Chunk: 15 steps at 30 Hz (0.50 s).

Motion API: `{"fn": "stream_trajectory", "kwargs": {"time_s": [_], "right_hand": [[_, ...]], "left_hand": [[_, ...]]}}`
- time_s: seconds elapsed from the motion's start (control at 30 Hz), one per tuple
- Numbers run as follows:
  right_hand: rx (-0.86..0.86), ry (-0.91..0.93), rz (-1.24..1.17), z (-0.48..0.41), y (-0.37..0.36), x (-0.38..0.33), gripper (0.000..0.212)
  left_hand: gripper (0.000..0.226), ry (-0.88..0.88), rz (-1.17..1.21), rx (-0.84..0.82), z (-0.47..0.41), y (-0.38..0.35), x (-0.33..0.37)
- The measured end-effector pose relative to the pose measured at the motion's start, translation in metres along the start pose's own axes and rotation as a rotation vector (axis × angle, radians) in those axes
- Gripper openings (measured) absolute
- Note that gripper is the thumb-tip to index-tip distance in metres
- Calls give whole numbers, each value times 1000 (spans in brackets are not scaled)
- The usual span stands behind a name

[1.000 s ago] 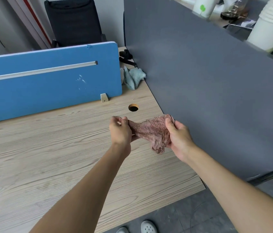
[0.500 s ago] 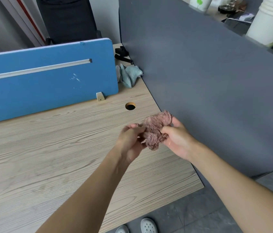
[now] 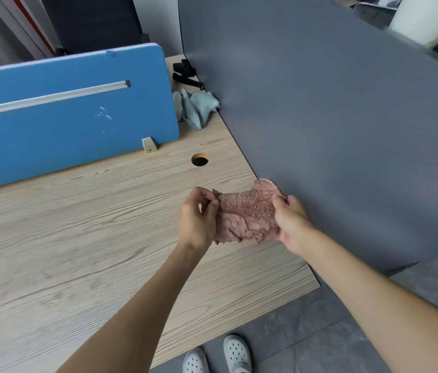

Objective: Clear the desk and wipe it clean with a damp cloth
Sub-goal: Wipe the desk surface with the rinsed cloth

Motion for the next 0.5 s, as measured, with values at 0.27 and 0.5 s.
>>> {"fn": "stream_trajectory", "kwargs": {"time_s": [0.27, 0.5], "right_hand": [[-35, 107, 310, -13, 22, 22, 45], [-300, -360, 348, 17, 20, 124, 29]], "left_hand": [[17, -68, -183, 29, -3, 2, -13], [61, 549, -416, -290, 49, -34, -147]]}}
Point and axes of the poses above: each hand's wrist, its own z-axis away from the middle knuckle, its own y-axis out of the back of the hand, x = y × z, the point moved 10 cm from there along -z, towards the middle knuckle, and after that the axes turned 8 degrees about y, right-handed, at the moved point
